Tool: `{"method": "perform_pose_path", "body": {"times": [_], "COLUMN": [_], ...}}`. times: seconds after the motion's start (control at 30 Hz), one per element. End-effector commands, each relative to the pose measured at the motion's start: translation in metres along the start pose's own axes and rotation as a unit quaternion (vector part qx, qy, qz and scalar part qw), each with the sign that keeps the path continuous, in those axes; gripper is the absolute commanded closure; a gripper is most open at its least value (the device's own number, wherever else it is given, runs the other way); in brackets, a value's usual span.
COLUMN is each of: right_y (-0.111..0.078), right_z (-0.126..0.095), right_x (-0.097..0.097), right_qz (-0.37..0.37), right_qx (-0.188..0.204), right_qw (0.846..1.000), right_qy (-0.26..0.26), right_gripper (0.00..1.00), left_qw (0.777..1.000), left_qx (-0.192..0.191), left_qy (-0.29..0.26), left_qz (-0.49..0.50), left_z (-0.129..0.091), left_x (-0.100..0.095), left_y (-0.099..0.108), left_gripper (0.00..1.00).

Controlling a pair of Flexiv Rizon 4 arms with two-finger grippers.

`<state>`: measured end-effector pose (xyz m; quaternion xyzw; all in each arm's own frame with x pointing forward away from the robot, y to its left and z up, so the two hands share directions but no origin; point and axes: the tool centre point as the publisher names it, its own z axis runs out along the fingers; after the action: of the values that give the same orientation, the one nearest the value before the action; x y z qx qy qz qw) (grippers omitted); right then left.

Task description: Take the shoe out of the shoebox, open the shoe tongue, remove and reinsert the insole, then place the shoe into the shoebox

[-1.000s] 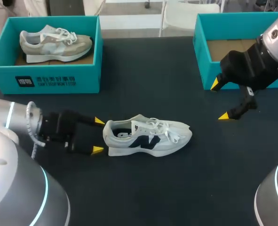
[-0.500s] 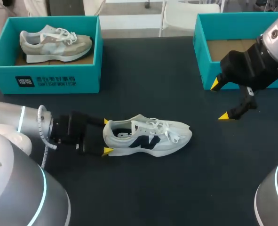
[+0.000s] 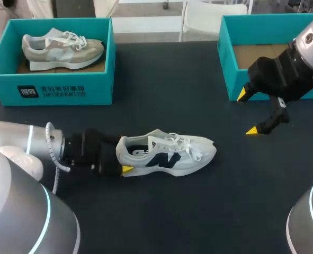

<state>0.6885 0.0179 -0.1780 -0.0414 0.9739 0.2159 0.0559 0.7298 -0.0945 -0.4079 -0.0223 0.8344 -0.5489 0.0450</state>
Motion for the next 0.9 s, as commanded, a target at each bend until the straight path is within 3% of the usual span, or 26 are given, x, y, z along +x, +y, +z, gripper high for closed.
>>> {"method": "perform_pose_path", "body": {"times": [0.03,0.9], "right_y": [0.0009,0.0009], "right_z": [0.0018,0.0018], "right_x": [-0.0023,-0.0023], "right_qz": [0.000,0.000], "right_qx": [0.001,0.001], "right_qw": [1.000,1.000], "right_qy": [0.002,0.002], "right_gripper": [0.00,0.00], "left_qw": [1.000,1.000], "left_qx": [-0.003,-0.006], "left_qy": [0.002,0.007], "left_qz": [-0.001,-0.004], "left_z": [0.0062,0.0049], "left_x": [0.0012,0.0035], "left_y": [0.0024,0.0019], "left_gripper": [1.00,1.00]}}
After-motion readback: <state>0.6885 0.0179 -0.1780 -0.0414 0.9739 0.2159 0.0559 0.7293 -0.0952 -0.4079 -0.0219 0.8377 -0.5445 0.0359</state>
